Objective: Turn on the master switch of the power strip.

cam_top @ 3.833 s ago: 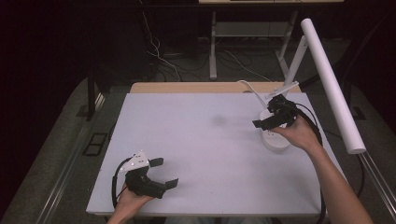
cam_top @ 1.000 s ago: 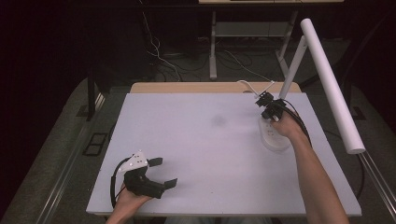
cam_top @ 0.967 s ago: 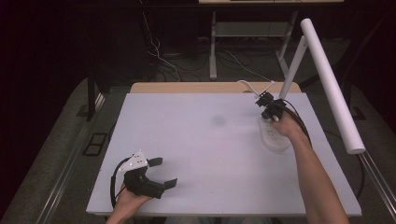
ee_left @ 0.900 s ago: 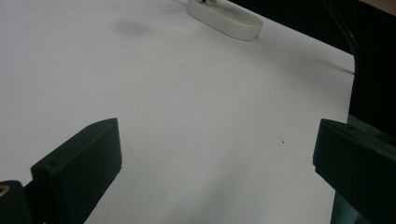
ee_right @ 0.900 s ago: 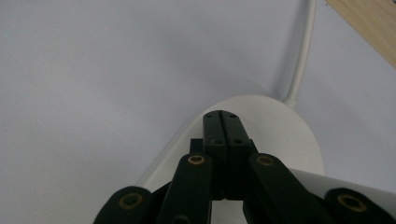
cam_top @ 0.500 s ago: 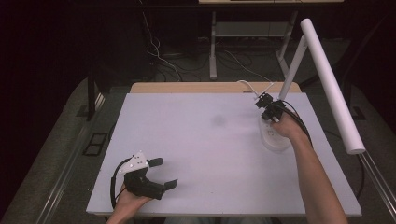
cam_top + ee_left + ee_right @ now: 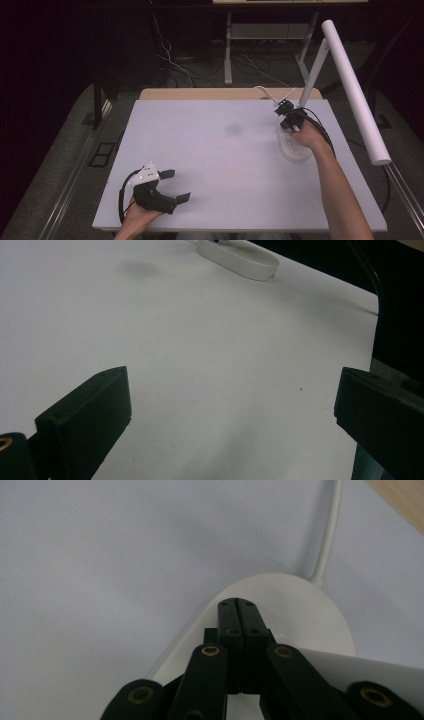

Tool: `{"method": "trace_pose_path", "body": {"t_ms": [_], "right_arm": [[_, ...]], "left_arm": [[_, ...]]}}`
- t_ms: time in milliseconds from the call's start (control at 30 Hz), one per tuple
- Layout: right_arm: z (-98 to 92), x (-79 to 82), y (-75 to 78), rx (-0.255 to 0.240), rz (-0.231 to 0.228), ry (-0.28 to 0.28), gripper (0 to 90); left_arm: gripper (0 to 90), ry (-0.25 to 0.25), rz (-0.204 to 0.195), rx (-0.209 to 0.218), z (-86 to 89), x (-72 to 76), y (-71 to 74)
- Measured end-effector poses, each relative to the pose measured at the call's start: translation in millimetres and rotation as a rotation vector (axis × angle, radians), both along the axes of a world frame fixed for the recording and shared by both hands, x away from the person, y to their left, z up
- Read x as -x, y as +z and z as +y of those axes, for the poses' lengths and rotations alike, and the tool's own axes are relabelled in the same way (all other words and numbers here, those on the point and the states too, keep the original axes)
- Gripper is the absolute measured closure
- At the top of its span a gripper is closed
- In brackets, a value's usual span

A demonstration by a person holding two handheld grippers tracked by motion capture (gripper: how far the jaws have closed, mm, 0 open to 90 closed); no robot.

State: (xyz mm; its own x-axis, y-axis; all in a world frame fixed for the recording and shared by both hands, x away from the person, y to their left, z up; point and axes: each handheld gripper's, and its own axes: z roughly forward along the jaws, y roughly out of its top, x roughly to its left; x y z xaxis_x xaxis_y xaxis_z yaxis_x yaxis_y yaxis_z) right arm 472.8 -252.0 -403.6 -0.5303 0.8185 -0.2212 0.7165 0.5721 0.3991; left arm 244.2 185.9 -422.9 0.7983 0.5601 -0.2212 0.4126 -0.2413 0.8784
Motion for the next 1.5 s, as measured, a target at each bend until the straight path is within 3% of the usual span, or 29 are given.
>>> {"method": "trace_pose_path", "body": {"t_ms": [100, 467, 967, 1333, 1500], "right_arm": [[4.1, 1.5, 0.1, 0.035, -0.005, 0.010, 89.7], [5.9, 3.0, 3.9, 0.066, -0.011, 0.015, 89.3], [13.2, 15.1, 25.8, -0.022, -0.063, 0.032, 89.3], [24.1, 33.8, 41.0, -0.074, -0.090, 0.071, 89.2], [27.0, 46.1, 43.1, -0.121, -0.097, 0.085, 88.2]], "left_arm": [[0.8, 0.006, 0.004, 0.002, 0.6, -0.7, -0.3], [0.8, 0.006, 0.003, 0.000, 1.8, -1.3, 0.1], [0.8, 0.006, 0.004, 0.005, 0.9, -1.3, 0.3], [0.8, 0.002, 0.005, 0.007, -0.6, -1.6, 0.2], [0.8, 0.002, 0.004, 0.009, -0.7, -1.3, 0.4]]}}
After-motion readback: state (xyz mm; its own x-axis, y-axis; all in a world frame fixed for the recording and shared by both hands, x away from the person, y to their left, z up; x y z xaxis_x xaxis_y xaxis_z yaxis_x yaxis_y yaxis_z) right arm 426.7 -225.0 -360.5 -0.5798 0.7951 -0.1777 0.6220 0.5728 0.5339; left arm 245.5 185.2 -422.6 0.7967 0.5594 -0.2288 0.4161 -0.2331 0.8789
